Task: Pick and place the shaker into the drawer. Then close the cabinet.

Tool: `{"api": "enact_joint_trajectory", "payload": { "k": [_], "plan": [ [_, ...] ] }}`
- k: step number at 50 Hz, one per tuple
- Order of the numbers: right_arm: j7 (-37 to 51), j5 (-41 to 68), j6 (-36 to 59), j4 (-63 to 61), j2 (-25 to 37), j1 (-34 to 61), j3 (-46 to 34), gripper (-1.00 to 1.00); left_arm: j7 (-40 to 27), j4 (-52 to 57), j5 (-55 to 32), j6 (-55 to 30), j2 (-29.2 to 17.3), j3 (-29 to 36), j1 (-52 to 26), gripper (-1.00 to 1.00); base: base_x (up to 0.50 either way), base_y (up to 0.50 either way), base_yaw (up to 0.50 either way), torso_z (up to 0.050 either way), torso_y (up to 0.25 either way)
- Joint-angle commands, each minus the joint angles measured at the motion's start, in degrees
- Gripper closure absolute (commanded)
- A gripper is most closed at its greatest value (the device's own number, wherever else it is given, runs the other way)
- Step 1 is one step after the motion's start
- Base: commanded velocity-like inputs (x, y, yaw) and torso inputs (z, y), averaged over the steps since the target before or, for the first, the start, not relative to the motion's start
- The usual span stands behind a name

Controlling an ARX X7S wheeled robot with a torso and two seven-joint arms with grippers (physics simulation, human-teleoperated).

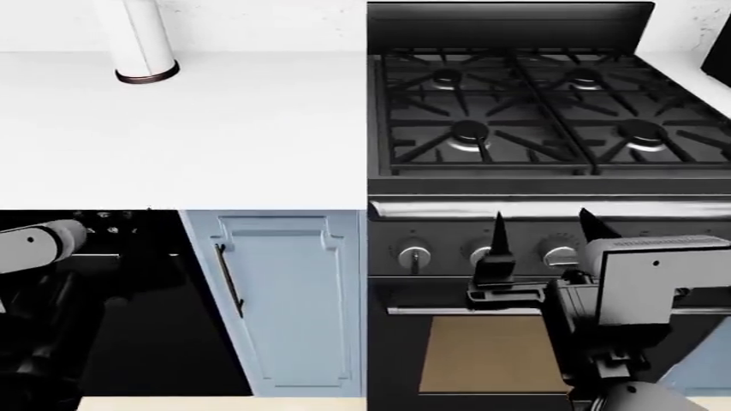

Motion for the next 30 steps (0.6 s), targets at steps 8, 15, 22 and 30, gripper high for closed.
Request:
{"api": "enact_joint_trajectory", "payload": {
  "k": [8, 15, 22, 30],
  "plan": [
    [-1.19, -3.96, -3.87, 2.46, -0.86, -4.24, -0.66, -1.0, 1.94, -1.84, 3.79, 3.23, 1.98, -0.25, 4.21, -1.0, 0.0, 0.22, 0.0, 0.0, 0.0],
    [-1.69, -4.41, -4.39, 3.08, -1.23, -4.56, -0.99, -1.0, 2.21, -2.22, 4.12, 3.73, 2.26, -0.29, 4.64, -1.0, 0.0, 0.25, 0.0, 0.0, 0.0],
    [-3.02, -3.82, -5.81, 3.67, -1.63, -5.02, -0.8, -1.0, 2.78, -2.7, 4.67, 4.34, 2.72, 0.01, 5.06, -1.0, 0.0, 0.26, 0.0, 0.0, 0.0],
    [-3.4, -4.92, -7.19, 5.28, -1.59, -6.13, -0.48, -1.0, 3.97, -4.05, 5.94, 5.12, 3.27, 0.86, 5.3, -1.0, 0.0, 0.07, 0.0, 0.0, 0.0]
  ]
}}
